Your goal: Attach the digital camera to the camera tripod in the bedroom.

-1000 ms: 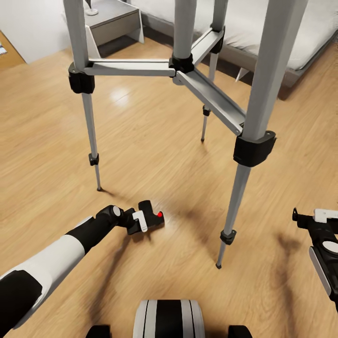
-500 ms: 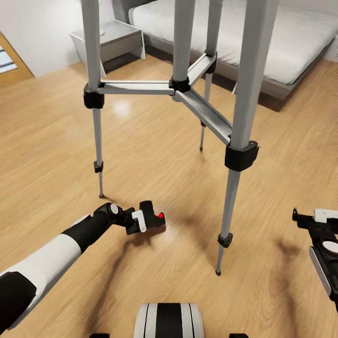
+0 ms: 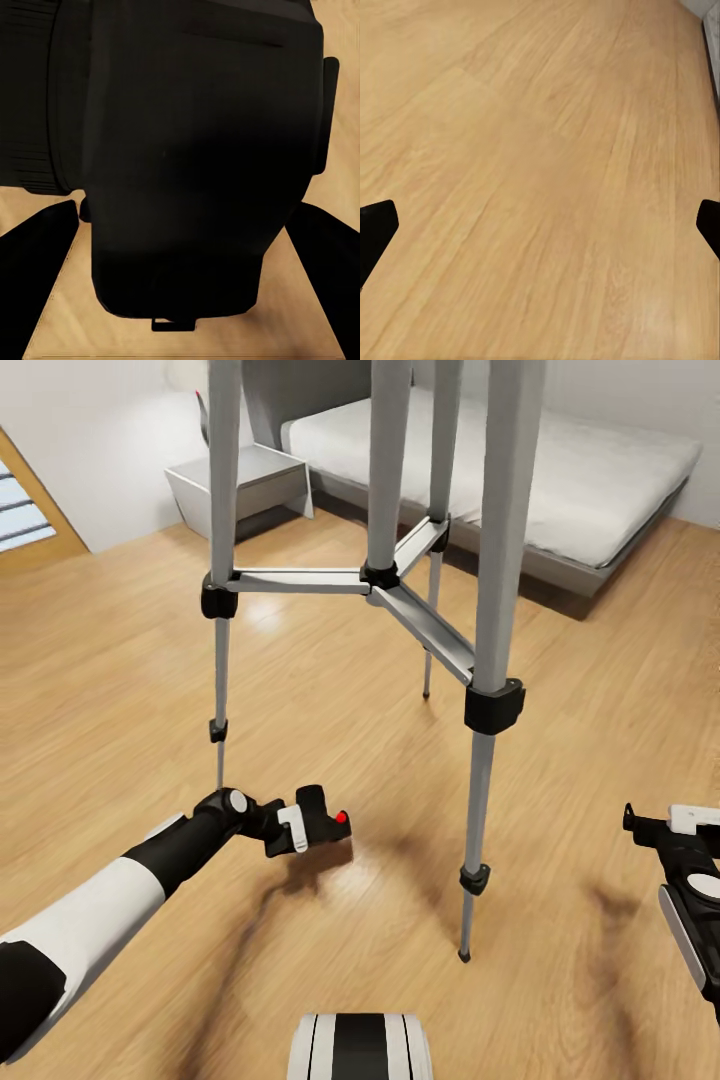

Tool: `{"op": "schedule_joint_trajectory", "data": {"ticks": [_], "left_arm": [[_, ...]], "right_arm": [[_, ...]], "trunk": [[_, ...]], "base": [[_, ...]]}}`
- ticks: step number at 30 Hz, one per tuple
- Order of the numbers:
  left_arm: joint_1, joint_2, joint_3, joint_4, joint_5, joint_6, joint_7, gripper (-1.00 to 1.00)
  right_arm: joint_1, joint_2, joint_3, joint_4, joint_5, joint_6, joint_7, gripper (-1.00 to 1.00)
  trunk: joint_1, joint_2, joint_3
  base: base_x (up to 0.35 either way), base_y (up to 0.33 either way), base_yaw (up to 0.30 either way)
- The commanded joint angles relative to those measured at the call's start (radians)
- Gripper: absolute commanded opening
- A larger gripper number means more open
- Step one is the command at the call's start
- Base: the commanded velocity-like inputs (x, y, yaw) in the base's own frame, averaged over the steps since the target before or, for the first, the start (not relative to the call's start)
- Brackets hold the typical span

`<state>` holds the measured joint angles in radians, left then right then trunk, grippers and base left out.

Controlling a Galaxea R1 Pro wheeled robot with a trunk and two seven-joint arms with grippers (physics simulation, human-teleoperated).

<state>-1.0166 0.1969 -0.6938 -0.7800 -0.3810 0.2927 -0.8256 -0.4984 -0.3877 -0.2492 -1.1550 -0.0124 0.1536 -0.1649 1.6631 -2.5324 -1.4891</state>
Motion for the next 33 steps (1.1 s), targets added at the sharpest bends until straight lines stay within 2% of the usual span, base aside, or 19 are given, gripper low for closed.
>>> {"op": "schedule_joint_trajectory", "data": {"ticks": [1,10,23,33], "left_arm": [[0.000,0.002,-0.003,-0.004,-0.001,0.008,-0.005,-1.00],[0.000,0.016,-0.003,-0.009,-0.001,0.008,-0.016,-1.00],[0.000,0.025,0.000,-0.009,0.000,0.009,-0.020,-1.00],[0.000,0.021,0.002,-0.010,0.001,0.009,-0.021,-1.00]], "right_arm": [[0.000,0.000,0.000,-0.002,-0.001,0.006,-0.004,1.00],[0.000,0.000,-0.036,-0.002,-0.001,0.006,-0.004,1.00],[0.000,0.000,-0.045,-0.002,-0.001,0.006,-0.004,1.00],[0.000,0.000,-0.044,-0.002,-0.001,0.006,-0.004,1.00]], "trunk": [[-0.001,0.000,0.003],[-0.005,0.002,0.038],[-0.010,0.005,0.088],[-0.015,0.007,0.127]], "base": [[0.000,0.000,0.000],[0.000,0.000,0.000],[0.000,0.000,0.000],[0.000,0.000,0.000]]}}
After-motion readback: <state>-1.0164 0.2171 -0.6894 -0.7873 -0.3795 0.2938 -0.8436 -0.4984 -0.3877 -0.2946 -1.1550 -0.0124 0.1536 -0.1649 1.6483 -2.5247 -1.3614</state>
